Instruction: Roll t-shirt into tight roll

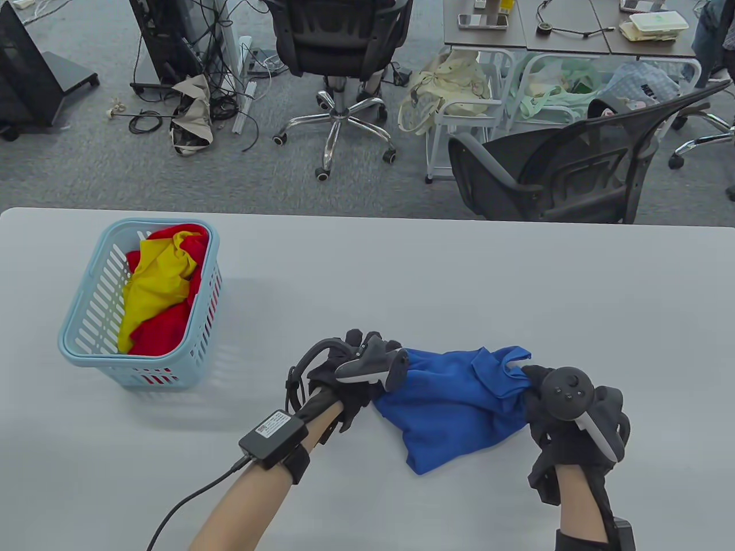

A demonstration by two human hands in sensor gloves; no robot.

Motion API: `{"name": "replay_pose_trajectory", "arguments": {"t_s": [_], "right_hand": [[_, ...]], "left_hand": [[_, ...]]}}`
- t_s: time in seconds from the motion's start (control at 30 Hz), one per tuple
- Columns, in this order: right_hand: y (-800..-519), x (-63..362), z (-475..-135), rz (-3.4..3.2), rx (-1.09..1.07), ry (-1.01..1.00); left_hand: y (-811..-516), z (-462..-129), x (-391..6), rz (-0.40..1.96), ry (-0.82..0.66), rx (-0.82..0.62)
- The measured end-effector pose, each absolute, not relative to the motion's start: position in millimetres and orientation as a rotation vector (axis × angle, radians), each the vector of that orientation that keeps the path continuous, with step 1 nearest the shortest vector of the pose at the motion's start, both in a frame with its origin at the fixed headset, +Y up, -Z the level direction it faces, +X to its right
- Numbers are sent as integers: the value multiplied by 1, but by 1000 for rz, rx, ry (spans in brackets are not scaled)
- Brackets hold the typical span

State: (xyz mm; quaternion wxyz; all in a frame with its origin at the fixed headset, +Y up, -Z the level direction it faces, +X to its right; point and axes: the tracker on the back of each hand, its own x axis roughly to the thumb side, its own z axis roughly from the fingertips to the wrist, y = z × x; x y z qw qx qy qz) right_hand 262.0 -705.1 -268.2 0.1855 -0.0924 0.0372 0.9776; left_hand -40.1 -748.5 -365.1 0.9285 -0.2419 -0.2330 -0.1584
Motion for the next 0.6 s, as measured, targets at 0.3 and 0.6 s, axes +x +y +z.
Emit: {"name": "replay_pose_trajectory", "arguments": {"t_s": [0.3, 0.6], "right_hand": [[-684, 264, -259, 2587, -196, -107], [-703, 290, -262, 2654, -526, -1]], "left_hand": [[-624, -337, -132, -244, -261, 157], [-624, -307, -147, -14, -526, -99]]}}
